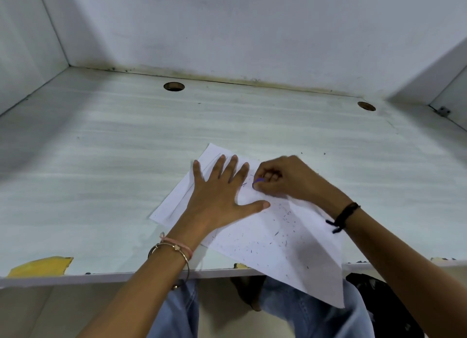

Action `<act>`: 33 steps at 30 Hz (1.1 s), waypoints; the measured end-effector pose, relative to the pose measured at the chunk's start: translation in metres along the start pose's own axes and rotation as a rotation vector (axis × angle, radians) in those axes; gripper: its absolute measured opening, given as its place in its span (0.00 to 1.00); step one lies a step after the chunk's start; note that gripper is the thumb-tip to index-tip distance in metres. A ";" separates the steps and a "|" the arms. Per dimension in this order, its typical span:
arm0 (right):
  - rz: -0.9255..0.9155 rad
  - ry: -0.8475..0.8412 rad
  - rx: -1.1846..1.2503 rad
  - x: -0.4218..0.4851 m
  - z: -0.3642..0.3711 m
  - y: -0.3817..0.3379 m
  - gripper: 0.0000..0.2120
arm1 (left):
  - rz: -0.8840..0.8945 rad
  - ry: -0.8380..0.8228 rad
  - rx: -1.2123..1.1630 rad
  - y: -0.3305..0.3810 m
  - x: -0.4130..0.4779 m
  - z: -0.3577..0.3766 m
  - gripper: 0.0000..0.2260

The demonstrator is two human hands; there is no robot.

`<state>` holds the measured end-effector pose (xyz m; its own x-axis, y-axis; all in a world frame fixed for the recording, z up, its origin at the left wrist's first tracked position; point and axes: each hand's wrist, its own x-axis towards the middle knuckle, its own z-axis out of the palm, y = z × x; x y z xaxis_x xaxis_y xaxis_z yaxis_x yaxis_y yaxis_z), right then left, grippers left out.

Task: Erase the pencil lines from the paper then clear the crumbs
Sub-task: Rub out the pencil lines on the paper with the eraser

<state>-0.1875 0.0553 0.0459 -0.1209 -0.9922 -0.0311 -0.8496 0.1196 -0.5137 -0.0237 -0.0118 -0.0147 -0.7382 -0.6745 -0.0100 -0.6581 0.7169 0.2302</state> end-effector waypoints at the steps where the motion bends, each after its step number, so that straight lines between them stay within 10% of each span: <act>1: 0.040 0.046 0.025 0.003 -0.005 0.005 0.01 | 0.002 0.000 0.000 0.000 0.000 0.000 0.43; 11: 0.261 0.311 0.427 -0.011 -0.009 0.035 0.03 | -0.020 0.102 0.030 0.008 0.012 -0.005 0.38; 33: 0.109 0.158 -0.078 0.011 -0.008 0.011 0.03 | -0.016 0.044 -0.003 0.009 0.022 0.007 0.39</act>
<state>-0.2024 0.0455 0.0469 -0.2880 -0.9560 0.0557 -0.8637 0.2342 -0.4462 -0.0468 -0.0186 -0.0193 -0.7200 -0.6933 0.0292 -0.6697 0.7052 0.2328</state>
